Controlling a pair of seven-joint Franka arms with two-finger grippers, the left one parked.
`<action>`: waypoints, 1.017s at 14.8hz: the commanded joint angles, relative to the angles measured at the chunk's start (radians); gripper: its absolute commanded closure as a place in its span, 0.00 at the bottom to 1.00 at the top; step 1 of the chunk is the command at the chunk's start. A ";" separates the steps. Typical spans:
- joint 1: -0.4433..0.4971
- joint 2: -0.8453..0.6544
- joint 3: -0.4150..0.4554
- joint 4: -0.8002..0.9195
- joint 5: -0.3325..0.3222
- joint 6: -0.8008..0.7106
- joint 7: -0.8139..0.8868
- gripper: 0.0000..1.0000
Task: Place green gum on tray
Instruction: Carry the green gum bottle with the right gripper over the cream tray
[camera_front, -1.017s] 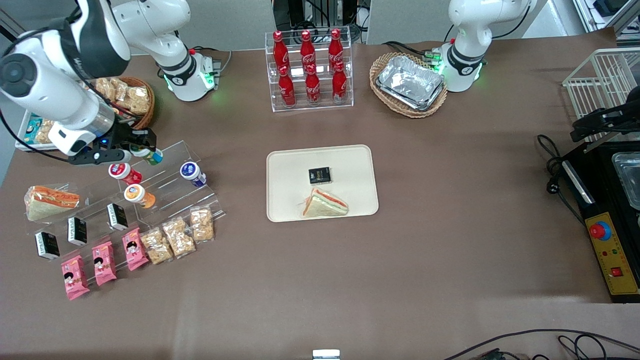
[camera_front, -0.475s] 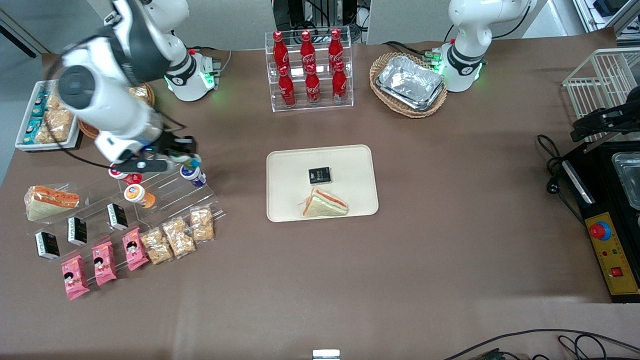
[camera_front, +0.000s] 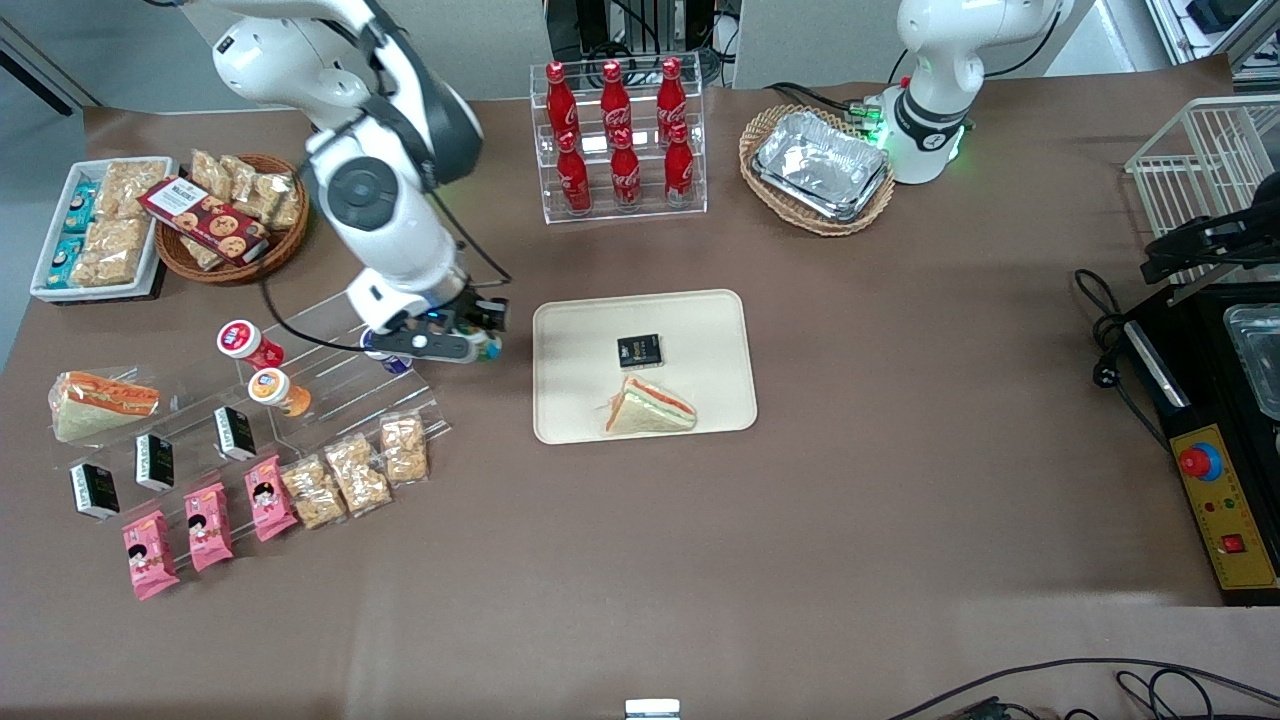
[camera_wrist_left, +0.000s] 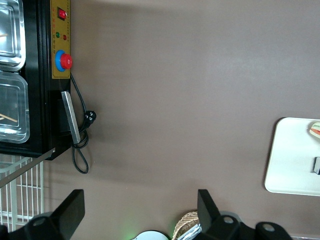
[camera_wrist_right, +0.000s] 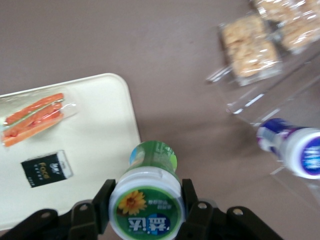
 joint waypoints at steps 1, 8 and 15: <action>0.048 0.090 -0.011 0.027 0.073 0.082 0.014 0.71; 0.110 0.184 -0.011 0.026 0.101 0.173 0.032 0.71; 0.174 0.287 -0.013 0.009 0.136 0.314 0.054 0.71</action>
